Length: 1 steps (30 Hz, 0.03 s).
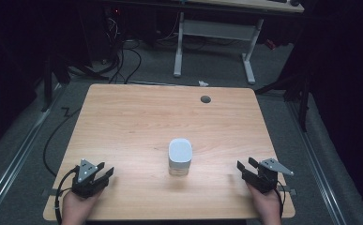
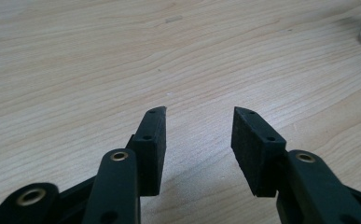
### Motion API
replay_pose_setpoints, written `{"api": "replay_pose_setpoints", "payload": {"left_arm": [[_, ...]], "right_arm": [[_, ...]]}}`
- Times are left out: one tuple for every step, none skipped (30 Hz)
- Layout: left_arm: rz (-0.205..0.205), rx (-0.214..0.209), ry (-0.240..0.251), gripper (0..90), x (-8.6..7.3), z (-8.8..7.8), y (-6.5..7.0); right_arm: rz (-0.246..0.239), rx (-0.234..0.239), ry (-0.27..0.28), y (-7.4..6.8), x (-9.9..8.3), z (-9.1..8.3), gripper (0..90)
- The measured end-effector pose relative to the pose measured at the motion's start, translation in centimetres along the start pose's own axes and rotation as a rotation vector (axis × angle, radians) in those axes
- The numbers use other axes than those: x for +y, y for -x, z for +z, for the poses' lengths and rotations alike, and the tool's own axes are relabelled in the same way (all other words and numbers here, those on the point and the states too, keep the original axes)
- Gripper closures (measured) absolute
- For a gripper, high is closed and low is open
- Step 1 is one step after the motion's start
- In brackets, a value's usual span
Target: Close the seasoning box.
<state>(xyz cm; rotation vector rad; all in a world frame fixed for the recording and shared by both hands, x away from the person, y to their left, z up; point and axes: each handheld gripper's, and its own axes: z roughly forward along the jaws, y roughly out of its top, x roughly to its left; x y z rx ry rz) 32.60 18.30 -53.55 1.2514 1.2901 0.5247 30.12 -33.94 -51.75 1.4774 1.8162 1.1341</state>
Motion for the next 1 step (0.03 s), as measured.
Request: {"api": "replay_pose_setpoints", "payload": {"left_arm": [[0.001, 0.000, -0.001, 55.9, 0.03, -0.02, -0.07]], "right_arm": [[0.002, 0.000, -0.001, 0.04, 0.02, 0.04, 43.5]]}}
